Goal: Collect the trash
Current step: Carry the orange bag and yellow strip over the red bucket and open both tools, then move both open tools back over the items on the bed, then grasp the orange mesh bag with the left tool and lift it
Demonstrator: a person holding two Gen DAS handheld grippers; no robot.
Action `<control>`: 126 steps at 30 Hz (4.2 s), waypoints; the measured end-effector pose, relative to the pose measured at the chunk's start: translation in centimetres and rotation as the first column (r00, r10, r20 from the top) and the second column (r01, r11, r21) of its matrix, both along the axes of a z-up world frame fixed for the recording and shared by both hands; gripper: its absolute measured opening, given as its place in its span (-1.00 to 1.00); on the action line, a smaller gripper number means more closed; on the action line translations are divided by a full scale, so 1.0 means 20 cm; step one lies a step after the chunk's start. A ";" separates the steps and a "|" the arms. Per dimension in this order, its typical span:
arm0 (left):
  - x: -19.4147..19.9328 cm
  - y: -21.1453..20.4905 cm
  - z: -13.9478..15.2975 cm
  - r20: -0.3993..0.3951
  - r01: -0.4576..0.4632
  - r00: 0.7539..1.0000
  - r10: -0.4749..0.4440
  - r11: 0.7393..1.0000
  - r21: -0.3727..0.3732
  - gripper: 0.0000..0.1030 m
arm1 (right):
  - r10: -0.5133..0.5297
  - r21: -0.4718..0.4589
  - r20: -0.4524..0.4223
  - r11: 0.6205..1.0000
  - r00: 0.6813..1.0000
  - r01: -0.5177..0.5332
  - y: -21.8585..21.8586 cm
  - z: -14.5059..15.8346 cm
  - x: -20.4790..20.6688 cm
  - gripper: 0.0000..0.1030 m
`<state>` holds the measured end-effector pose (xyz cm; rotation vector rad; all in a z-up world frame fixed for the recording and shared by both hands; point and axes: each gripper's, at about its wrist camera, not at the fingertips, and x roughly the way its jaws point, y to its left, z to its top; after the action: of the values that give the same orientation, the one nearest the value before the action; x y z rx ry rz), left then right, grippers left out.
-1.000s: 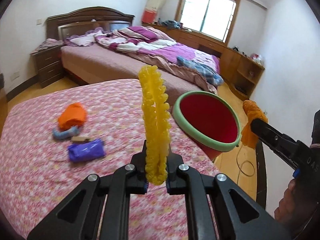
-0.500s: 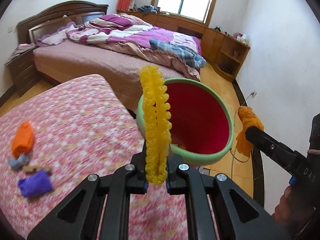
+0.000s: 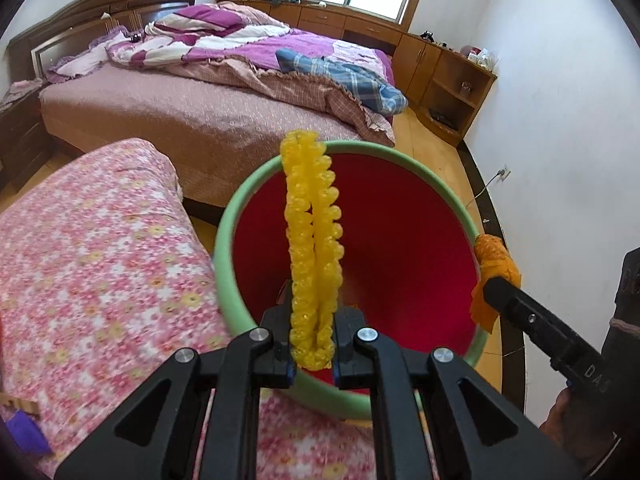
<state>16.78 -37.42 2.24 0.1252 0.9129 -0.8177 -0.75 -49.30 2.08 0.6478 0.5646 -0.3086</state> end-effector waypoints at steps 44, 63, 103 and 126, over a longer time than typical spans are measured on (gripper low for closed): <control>0.06 0.61 0.15 0.053 -0.238 0.970 0.238 0.971 -0.006 -0.22 | 0.057 0.038 0.023 0.998 0.998 -0.058 0.23 0.03 0.06 0.46; 0.39 1.24 0.06 0.027 -0.499 0.867 0.498 0.864 0.071 0.15 | 0.208 -0.067 -0.043 0.975 0.977 -0.211 0.66 0.14 0.43 0.81; 0.32 1.69 0.14 -0.008 -0.593 0.803 0.596 0.796 -0.122 -0.62 | 0.359 -0.086 -0.092 0.926 0.929 -0.366 1.06 0.12 0.52 0.83; -0.04 2.16 -0.01 0.044 -0.728 0.685 0.727 0.686 0.012 -0.62 | 0.489 -0.112 -0.202 0.849 0.848 -0.516 1.58 0.05 0.58 0.83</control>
<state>15.91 5.70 2.08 -0.2005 0.8397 -0.0441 10.77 -17.69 3.14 0.2952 0.8390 0.0926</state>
